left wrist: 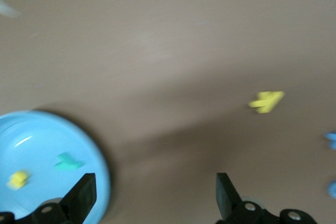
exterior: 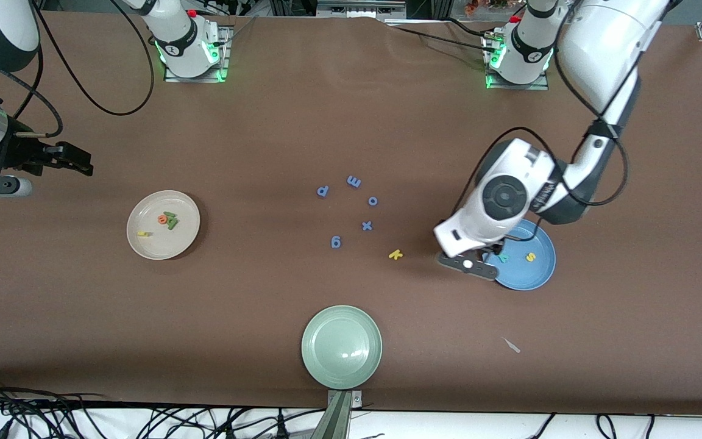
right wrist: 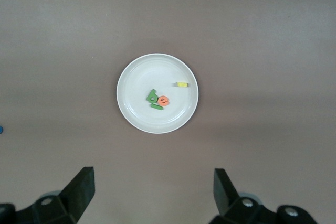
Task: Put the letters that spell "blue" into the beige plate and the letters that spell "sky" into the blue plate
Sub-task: 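Move the left gripper back to the yellow k and grasp it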
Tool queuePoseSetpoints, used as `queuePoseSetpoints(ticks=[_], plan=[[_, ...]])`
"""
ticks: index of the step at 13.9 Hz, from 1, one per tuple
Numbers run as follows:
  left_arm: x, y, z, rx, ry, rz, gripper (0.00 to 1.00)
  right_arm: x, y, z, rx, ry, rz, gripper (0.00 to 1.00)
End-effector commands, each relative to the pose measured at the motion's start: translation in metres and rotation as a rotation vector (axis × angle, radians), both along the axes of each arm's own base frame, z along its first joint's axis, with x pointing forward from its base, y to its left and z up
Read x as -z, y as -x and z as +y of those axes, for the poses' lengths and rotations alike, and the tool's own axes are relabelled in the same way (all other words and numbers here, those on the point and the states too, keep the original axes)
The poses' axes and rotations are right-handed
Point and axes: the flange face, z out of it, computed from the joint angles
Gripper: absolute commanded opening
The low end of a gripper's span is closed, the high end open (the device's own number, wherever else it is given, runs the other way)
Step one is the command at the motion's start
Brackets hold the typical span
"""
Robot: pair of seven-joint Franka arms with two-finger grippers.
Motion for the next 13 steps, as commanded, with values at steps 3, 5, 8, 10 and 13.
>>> queuePoseSetpoints(ticks=[3,5,8,10,13], plan=[[0.028,0.007,-0.059,0.291,0.082,-0.040,1.00,-0.002,0.002,0.001,-0.001,-0.009,-0.001,1.00],[0.056,0.014,-0.066,0.389,0.064,-0.013,1.00,-0.002,0.002,0.002,-0.003,-0.009,-0.001,1.00],[0.090,0.015,-0.077,0.475,0.089,-0.059,1.00,-0.002,0.002,0.002,-0.003,-0.009,-0.003,1.00],[0.102,0.016,-0.083,0.513,0.089,-0.091,1.00,-0.001,0.002,0.002,-0.003,-0.009,0.001,1.00],[0.113,0.016,-0.085,0.535,0.089,-0.120,0.91,-0.002,0.002,0.002,-0.001,-0.009,-0.001,1.00]])
